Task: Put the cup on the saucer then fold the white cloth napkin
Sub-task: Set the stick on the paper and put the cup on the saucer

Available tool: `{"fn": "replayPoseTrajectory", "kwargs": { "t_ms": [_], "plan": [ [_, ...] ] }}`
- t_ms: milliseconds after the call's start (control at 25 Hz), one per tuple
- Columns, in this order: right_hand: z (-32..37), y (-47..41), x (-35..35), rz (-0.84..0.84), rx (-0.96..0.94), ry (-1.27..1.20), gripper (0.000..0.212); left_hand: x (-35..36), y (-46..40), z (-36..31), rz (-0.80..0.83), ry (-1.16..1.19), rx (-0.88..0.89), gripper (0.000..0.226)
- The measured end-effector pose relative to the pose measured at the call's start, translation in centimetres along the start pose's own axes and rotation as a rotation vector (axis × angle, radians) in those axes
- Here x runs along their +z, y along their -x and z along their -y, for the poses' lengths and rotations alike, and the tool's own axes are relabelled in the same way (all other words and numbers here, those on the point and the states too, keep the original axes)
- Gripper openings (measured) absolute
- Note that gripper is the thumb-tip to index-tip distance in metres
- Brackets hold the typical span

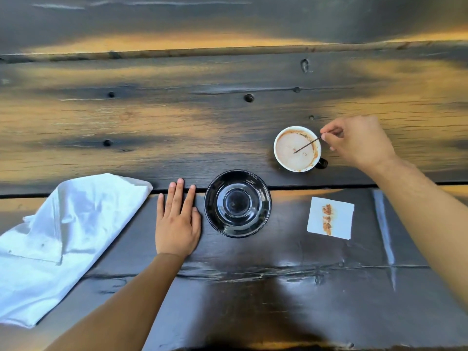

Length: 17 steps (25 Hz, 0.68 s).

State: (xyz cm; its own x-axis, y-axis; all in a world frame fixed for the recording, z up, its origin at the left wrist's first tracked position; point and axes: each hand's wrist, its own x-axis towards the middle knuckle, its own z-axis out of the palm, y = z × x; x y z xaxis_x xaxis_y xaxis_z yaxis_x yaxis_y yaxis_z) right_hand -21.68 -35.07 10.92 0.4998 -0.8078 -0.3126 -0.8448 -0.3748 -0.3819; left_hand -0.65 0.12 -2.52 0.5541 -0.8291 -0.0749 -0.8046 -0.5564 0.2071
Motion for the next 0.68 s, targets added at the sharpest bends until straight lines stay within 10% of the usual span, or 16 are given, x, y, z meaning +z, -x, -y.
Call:
{"fn": "replayPoseTrajectory", "kwargs": {
  "t_ms": [680],
  "plan": [
    [-1.4, 12.2, 1.7, -0.060, 0.345, -0.126, 0.016, 0.0, 0.0, -0.1, 0.009, 0.024, -0.034, 0.059]
  ]
}}
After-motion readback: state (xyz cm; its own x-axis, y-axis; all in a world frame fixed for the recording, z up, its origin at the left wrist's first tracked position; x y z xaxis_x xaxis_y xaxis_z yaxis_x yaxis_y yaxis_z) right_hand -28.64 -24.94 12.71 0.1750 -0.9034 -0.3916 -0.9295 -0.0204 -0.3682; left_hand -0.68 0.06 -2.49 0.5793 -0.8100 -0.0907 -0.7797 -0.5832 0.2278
